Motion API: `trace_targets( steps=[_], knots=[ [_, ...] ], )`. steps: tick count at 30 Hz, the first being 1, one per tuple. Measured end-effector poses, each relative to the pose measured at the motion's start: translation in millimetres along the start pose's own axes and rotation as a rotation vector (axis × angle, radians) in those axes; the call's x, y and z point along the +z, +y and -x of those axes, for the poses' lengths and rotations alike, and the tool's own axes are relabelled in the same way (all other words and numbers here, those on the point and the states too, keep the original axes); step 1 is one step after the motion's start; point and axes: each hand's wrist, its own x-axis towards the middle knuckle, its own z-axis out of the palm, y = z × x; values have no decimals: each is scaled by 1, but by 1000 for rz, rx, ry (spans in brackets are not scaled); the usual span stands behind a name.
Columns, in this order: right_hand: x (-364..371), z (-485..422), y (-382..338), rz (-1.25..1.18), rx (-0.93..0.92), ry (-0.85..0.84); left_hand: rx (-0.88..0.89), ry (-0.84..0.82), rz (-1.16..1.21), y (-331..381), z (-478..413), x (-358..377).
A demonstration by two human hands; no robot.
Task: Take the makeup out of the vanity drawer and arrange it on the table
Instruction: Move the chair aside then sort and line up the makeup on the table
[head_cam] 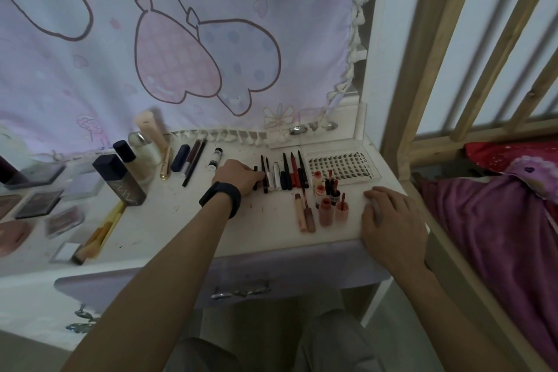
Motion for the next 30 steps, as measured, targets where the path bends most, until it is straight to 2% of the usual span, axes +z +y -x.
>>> trace_targets(
  steps=[10, 30],
  knots=[
    [0, 0, 0, 10, 5, -34, -11, 21, 113, -21, 1, -6],
    [-4, 0, -3, 18, 13, -44, 5, 44, 76, -15, 3, 0]
  ],
)
